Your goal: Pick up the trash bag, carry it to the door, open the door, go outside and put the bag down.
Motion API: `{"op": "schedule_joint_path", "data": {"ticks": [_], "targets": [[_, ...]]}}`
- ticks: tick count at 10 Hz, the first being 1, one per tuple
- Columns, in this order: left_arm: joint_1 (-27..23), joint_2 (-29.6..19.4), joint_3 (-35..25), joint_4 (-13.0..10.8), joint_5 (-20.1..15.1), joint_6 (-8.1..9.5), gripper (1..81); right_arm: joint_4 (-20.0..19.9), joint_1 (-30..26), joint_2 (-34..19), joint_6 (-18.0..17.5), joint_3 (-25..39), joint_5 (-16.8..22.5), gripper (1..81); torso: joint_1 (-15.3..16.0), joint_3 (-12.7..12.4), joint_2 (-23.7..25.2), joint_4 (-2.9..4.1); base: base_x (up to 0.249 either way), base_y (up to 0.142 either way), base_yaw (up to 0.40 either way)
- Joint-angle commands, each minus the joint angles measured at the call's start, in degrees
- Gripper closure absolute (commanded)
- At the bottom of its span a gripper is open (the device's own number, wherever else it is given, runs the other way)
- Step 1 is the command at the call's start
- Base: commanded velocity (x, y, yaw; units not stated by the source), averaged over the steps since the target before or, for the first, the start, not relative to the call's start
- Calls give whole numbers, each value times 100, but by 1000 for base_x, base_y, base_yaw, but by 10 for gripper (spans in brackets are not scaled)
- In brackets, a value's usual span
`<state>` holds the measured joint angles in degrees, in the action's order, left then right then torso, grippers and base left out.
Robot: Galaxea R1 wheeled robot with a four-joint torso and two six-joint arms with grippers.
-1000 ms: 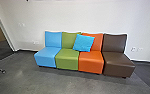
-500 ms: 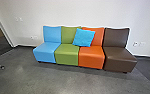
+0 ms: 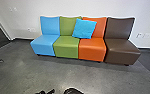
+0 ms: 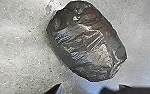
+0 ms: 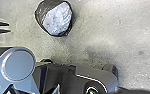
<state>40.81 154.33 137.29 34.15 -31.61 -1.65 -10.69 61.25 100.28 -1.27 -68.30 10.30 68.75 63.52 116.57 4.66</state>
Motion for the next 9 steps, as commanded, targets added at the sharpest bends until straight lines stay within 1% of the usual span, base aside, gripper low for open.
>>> {"op": "schedule_joint_path", "data": {"ticks": [1, 2, 3, 5, 6, 7, 8, 9], "targets": [[-974, -104, 0, 119, -486, -11, 10, -109, -362, -436, 13, 204, 332, 10, 358, 521, 557, 0, 0, 0, 0], [-1070, -69, 0, 119, -530, -11, 10, -126, -423, -462, 13, 230, 332, 10, 472, 548, 737, 0, 0, 0, 0], [-1167, -34, 0, 118, -565, -11, 10, -143, -555, -558, 4, 291, 333, 10, 608, 324, 949, 0, 0, 0, 0], [-1290, 98, 8, 136, -566, -11, 10, -240, -819, -936, 4, 547, 420, 10, 821, 426, 1281, 0, 0, 0, 0], [-1377, 230, 8, 119, -566, -11, 10, -249, -916, -1042, 4, 600, 587, 10, 935, 442, 1458, 0, 0, 0, 0], [-1457, 309, 8, 145, -566, -11, 10, -267, -917, -1042, 4, 565, 640, 10, 1060, 443, 1659, 0, 0, 0, 0], [-1519, 379, -1, 250, -566, -11, 10, -267, -916, -1008, 4, 574, 640, 10, 1187, 443, 1862, 0, 0, 0, 0], [-1554, 441, -18, 312, -618, -11, 10, -267, -916, -964, 12, 582, 640, 10, 1305, 929, 2052, 0, 0, 0, 0]]}}
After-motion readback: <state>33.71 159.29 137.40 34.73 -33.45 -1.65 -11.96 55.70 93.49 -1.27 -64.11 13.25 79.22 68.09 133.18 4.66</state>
